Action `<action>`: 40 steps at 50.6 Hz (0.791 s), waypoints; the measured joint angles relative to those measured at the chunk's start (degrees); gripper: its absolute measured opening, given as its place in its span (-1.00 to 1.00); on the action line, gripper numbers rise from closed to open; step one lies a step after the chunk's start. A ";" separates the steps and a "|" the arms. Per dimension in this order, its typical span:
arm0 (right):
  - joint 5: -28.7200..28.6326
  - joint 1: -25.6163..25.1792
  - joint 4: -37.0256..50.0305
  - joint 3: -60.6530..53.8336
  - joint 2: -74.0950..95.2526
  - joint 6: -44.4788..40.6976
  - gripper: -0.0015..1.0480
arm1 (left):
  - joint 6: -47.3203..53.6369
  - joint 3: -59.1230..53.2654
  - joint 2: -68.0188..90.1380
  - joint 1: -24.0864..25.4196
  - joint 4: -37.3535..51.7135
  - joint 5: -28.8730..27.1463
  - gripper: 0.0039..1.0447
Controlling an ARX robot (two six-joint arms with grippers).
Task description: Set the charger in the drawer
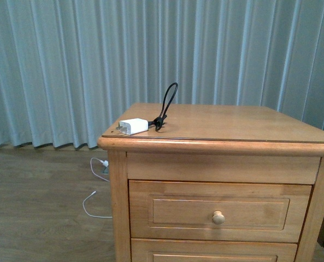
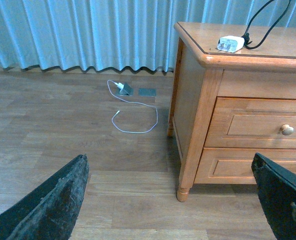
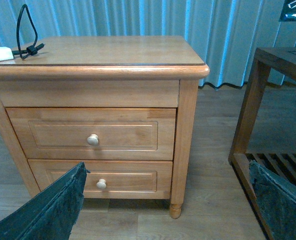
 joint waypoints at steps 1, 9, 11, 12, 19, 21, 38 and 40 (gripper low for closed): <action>0.00 0.00 0.00 0.00 0.00 0.00 0.85 | 0.00 0.00 0.00 0.00 0.00 0.00 0.89; 0.00 0.00 0.00 0.00 0.00 0.00 0.85 | 0.00 0.00 0.00 0.00 0.00 0.00 0.89; 0.00 0.00 0.00 0.00 0.00 0.00 0.85 | 0.00 0.00 0.00 0.00 0.00 0.00 0.89; 0.00 0.00 0.00 0.00 0.00 0.00 0.85 | 0.00 0.00 0.00 0.00 0.00 0.00 0.89; 0.00 0.00 0.00 0.00 0.00 0.00 0.85 | 0.00 0.00 0.00 0.00 0.00 0.00 0.89; 0.00 0.00 0.00 0.00 0.00 0.00 0.85 | 0.00 0.00 0.00 0.00 0.00 0.00 0.89; 0.00 0.00 0.00 0.00 0.00 0.00 0.85 | 0.00 0.00 0.00 0.00 0.00 0.00 0.89; 0.00 0.00 0.00 0.00 0.00 0.00 0.85 | 0.00 0.00 0.00 0.00 0.00 0.00 0.89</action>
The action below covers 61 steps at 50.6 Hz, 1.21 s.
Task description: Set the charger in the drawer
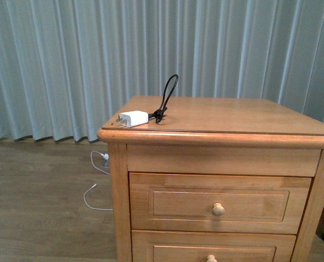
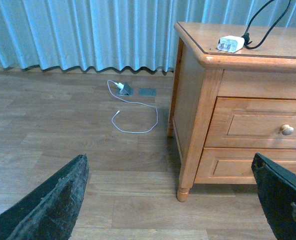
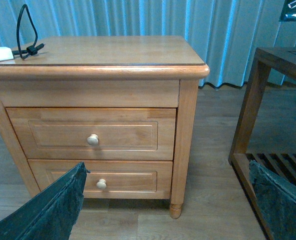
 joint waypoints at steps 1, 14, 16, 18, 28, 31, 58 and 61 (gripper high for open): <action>0.00 0.00 0.00 0.00 0.00 0.00 0.85 | 0.00 0.00 0.00 0.00 0.00 0.00 0.89; 0.00 0.00 0.00 0.00 0.00 0.00 0.85 | 0.00 0.00 0.00 0.00 0.00 0.00 0.89; 0.00 0.00 0.00 0.00 0.00 0.00 0.85 | 0.00 0.00 0.00 0.00 0.00 0.00 0.89; 0.00 0.00 0.00 0.00 0.00 0.00 0.85 | 0.00 0.00 0.00 0.00 0.00 0.00 0.89; 0.00 0.00 0.00 0.00 0.00 0.00 0.85 | 0.00 0.00 0.00 0.00 0.00 0.00 0.89; 0.00 0.00 0.00 0.00 0.00 0.00 0.85 | 0.00 0.00 0.00 0.00 0.00 0.00 0.89; 10.86 13.53 0.39 9.27 30.03 0.26 0.85 | 0.00 0.00 0.00 0.00 0.00 0.00 0.89; 11.41 15.26 7.39 12.13 39.78 0.61 0.85 | 0.00 0.00 0.00 0.00 0.00 0.02 0.89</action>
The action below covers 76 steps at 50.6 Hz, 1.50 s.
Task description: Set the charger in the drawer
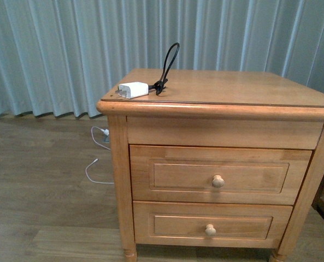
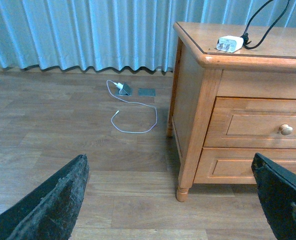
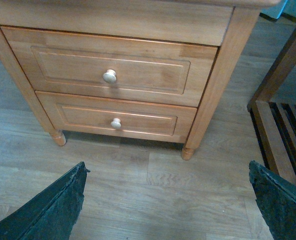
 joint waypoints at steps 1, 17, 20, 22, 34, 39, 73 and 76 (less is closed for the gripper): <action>0.13 0.35 1.38 0.63 2.12 0.00 0.85 | 0.00 0.00 0.00 0.00 0.00 -0.02 0.89; 0.28 5.22 18.69 16.68 41.00 1.51 0.85 | 0.00 0.00 0.00 0.00 0.00 -0.02 0.89; 0.70 5.46 21.11 20.50 47.71 2.29 0.85 | 0.00 0.00 0.00 0.00 0.00 0.00 0.89; 0.79 5.42 21.68 21.86 49.94 2.64 0.85 | 0.00 0.00 0.00 0.00 0.00 0.00 0.89; 2.40 3.39 23.74 35.26 68.89 5.79 0.85 | 0.00 0.00 0.00 0.00 0.00 0.00 0.89; 2.38 3.30 23.69 40.26 74.84 6.67 0.85 | 0.00 0.00 0.00 0.00 0.00 -0.02 0.89; 3.13 3.23 23.06 58.99 92.24 9.09 0.85 | 0.00 0.00 0.00 0.00 0.00 -0.02 0.89; 3.06 3.23 23.19 59.04 92.59 9.16 0.85 | 0.00 0.00 0.00 0.00 0.00 -0.02 0.89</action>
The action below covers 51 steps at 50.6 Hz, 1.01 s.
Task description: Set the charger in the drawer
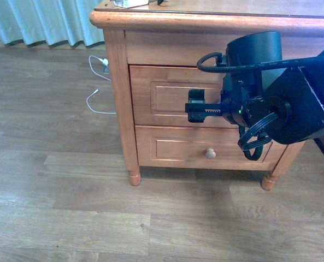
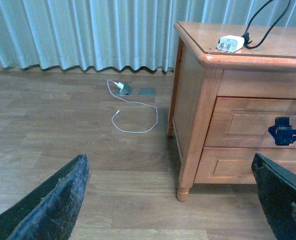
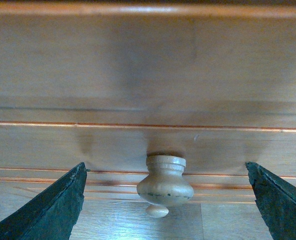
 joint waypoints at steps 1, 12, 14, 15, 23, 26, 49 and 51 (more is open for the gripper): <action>0.00 0.00 0.07 0.02 0.11 0.02 0.85 | 0.00 0.00 0.00 0.00 0.00 0.02 0.89; 0.07 -0.09 0.96 0.00 0.20 0.94 0.85 | 0.00 0.00 0.00 0.00 0.00 0.02 0.89; 0.11 -0.09 1.25 0.00 0.20 1.16 0.85 | 0.00 0.00 0.00 0.00 0.00 0.00 0.89; 0.13 -0.09 1.31 -0.04 0.20 1.20 0.85 | 0.00 0.00 0.00 0.02 0.00 0.00 0.89; 0.59 -0.09 1.97 -0.42 0.17 1.38 0.66 | 0.00 0.00 0.00 0.00 0.00 0.00 0.89; 0.59 -0.13 2.05 -0.48 0.15 1.36 0.49 | 0.00 0.00 0.00 0.00 0.00 0.00 0.89; 0.13 -0.11 2.08 -0.96 -0.39 0.87 -0.54 | 0.00 0.00 0.00 0.00 0.00 0.00 0.89; -0.04 -0.11 1.81 -1.01 -0.52 0.90 -0.55 | 0.00 0.00 0.00 0.00 0.00 0.00 0.89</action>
